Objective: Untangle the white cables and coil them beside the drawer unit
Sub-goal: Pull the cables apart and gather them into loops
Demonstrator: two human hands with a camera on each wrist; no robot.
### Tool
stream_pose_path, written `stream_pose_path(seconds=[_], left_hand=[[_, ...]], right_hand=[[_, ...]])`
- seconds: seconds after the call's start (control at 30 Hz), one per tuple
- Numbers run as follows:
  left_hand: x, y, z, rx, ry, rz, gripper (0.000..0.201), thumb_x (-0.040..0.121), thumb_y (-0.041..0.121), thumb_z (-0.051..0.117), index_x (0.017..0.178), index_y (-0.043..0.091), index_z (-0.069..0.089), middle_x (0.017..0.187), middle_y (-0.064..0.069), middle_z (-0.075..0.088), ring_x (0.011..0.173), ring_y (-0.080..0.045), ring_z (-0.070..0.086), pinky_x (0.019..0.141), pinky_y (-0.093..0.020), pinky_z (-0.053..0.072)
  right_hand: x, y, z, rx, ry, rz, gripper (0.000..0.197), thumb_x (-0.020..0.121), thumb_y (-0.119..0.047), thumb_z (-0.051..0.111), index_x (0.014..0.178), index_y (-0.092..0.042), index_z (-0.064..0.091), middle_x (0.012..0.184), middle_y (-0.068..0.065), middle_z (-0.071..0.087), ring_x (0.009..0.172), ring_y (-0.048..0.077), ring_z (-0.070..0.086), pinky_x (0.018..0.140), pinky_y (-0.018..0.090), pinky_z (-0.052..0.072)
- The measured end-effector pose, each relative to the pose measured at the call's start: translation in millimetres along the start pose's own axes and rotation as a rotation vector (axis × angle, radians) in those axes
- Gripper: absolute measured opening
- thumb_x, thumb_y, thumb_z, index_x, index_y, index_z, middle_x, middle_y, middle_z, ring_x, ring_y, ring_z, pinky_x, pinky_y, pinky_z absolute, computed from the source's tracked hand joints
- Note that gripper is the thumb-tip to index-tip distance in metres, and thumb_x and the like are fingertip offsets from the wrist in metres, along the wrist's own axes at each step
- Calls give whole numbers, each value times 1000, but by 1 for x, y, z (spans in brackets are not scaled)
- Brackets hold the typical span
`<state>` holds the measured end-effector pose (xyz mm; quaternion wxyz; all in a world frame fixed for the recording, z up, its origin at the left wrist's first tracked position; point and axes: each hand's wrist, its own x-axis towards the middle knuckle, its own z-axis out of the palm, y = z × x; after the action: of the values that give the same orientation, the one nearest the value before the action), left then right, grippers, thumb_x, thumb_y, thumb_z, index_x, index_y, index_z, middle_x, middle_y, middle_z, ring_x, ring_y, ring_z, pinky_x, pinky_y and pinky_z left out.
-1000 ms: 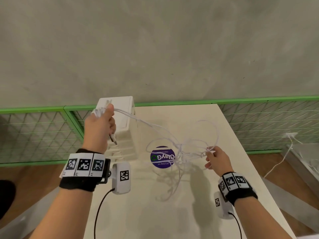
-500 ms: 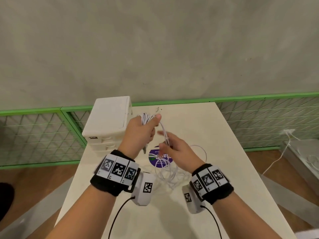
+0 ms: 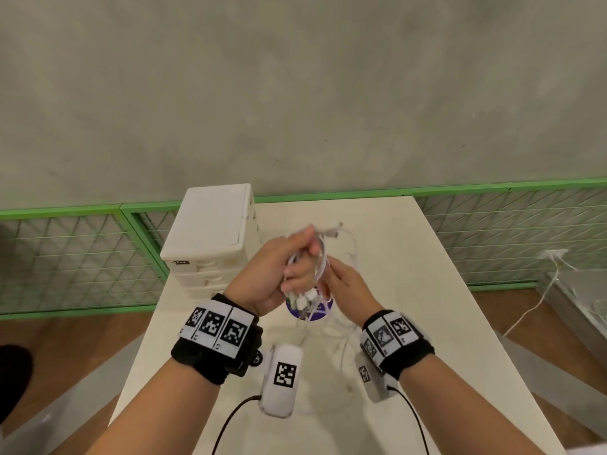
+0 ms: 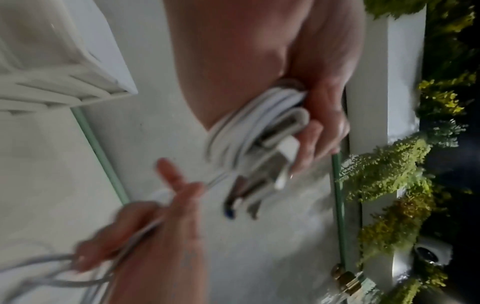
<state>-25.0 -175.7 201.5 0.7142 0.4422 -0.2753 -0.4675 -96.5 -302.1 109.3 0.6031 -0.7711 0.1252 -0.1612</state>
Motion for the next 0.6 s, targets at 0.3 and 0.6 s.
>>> stream_pose_path(seconds=[0.3, 0.6], left_hand=[[16, 30, -7, -243, 543, 564, 26, 101, 22, 40, 75, 17, 42, 51, 8, 39, 44, -7, 36, 49, -19, 34], [21, -13, -63, 1467, 629, 198, 25, 97, 22, 48, 96, -1, 57, 83, -18, 63, 76, -31, 61, 69, -38, 48]], right_hand=[[-18, 42, 2, -254, -187, 158, 24, 84, -18, 62, 75, -40, 59, 82, -15, 64, 81, -1, 58, 77, 18, 42], [-31, 9, 4, -200, -243, -47, 22, 87, -8, 59, 88, -26, 71, 78, -21, 65, 83, -6, 60, 81, 19, 49]])
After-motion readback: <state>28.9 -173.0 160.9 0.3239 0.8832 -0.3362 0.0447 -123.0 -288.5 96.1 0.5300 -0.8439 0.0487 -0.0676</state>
